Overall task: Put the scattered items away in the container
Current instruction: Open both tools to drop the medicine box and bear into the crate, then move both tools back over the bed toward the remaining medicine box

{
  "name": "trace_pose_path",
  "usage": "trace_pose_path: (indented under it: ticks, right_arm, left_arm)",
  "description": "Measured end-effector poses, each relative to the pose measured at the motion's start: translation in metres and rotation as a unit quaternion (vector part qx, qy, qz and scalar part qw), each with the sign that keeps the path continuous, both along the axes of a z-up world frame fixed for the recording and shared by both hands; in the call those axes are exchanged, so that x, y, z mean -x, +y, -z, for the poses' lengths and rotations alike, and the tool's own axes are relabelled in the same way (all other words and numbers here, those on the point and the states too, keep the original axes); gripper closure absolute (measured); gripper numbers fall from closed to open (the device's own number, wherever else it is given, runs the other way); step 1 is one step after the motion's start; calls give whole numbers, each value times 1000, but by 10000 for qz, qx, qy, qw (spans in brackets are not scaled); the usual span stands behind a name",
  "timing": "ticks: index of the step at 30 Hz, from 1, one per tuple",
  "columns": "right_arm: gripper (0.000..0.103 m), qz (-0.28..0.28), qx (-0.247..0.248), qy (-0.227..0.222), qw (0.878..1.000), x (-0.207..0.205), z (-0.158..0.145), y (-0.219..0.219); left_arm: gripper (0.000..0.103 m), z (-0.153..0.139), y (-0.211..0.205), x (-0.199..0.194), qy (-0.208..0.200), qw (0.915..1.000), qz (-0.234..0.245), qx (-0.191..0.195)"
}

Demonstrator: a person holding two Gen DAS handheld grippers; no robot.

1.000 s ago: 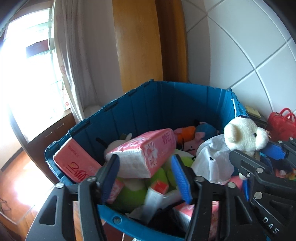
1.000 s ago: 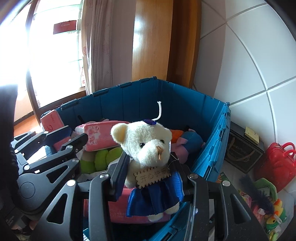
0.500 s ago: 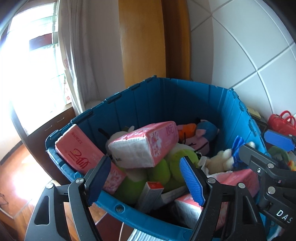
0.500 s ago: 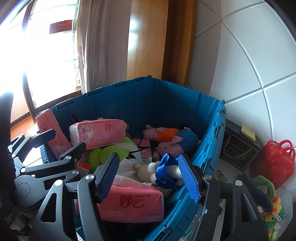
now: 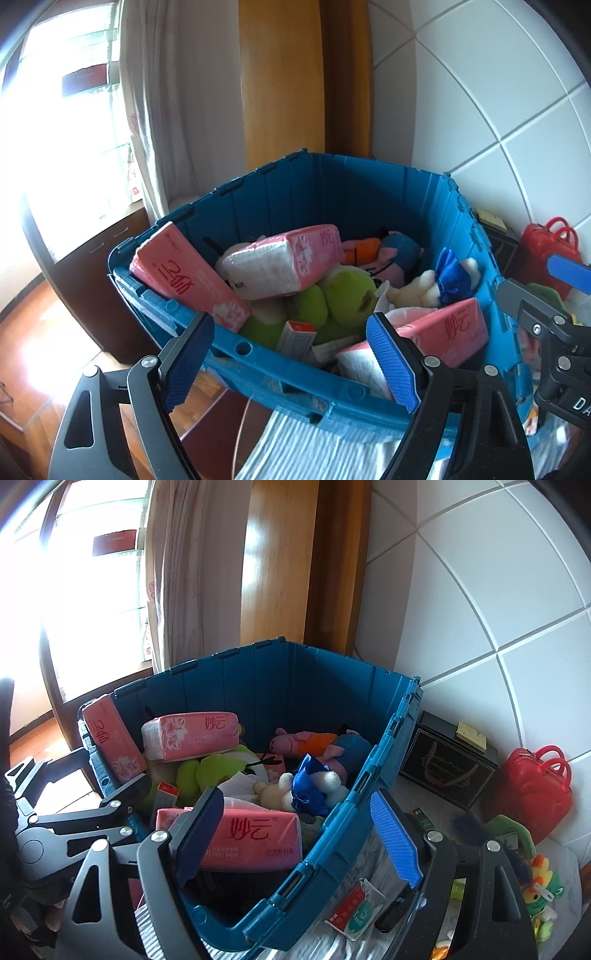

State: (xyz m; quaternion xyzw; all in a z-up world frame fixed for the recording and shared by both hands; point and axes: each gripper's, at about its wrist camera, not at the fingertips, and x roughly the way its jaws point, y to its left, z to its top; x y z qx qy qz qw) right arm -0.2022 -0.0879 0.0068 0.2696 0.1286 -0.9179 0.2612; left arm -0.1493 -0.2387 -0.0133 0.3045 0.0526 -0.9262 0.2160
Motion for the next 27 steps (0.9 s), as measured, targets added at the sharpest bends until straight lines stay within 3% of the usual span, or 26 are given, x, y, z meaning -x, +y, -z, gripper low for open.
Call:
trace_pose_path:
  ticks: [12,27]
  right_arm:
    - [17,250,6,-90,9996,-13,6,40]
    - [16,239,169,-236,9993,-12,19,124]
  left_arm:
    - [18,-1,32,-4,25,9999,152,-13]
    - [17,3,123,-13,8,9999,7,170]
